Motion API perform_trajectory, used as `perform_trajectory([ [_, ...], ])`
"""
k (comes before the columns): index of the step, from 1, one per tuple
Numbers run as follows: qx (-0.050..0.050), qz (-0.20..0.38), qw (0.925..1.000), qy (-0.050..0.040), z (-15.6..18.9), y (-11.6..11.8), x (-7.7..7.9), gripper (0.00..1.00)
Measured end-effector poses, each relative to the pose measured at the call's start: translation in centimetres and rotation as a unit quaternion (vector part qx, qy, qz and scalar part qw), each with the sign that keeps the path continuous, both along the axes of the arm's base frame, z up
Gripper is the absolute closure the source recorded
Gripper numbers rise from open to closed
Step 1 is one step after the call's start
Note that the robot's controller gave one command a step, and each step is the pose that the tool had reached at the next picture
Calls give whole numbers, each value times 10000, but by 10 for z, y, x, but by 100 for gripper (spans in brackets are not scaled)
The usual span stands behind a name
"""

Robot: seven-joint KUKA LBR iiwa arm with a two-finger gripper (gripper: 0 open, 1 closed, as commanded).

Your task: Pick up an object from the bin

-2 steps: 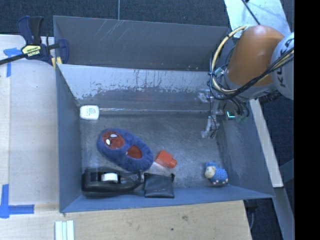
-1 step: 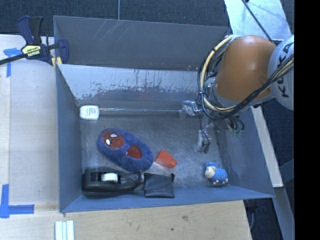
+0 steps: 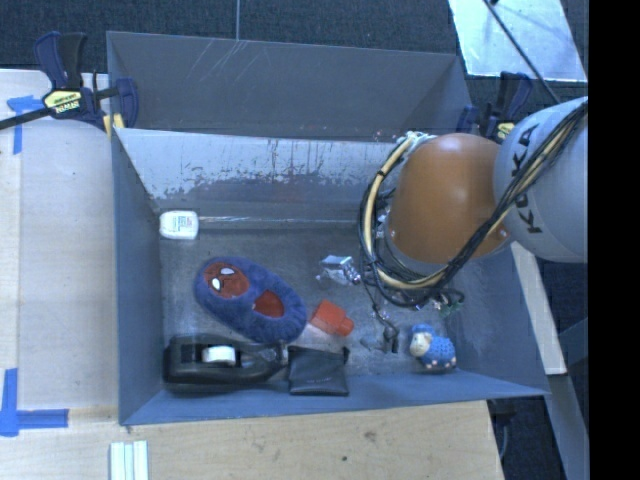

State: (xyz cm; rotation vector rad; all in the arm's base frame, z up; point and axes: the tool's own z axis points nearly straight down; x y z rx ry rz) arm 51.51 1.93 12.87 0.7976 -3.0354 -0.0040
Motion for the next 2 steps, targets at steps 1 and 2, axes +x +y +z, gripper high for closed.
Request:
perform_trajectory([
  [1, -6, -122, 9999, -18, -57, 25, 33, 0],
  [2, -5, -126, 9999, -45, -52, 24, 34, 100],
])
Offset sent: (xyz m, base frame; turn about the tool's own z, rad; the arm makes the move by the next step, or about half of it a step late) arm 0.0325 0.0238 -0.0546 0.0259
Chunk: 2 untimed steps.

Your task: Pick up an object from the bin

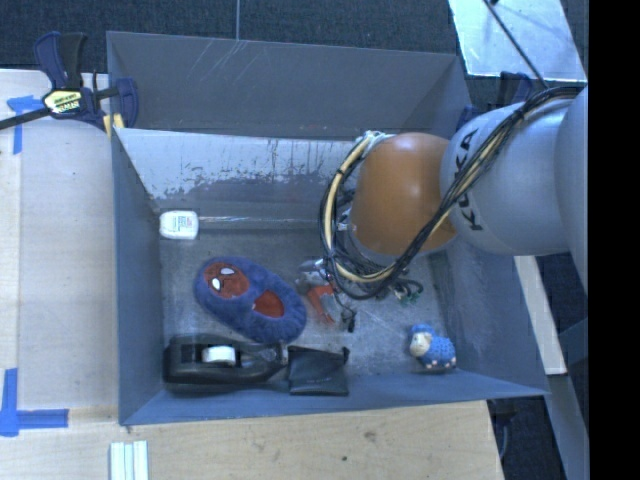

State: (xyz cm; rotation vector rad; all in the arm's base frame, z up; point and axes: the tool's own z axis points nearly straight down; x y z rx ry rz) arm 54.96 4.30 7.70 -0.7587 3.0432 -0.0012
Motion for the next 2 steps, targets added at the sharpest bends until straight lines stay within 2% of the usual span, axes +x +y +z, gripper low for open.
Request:
perform_trajectory([
  [1, 3, -5, 10000, -42, 104, -5, 31, 100],
  [2, 1, 238, 9997, -32, 167, -1, 31, 100],
])
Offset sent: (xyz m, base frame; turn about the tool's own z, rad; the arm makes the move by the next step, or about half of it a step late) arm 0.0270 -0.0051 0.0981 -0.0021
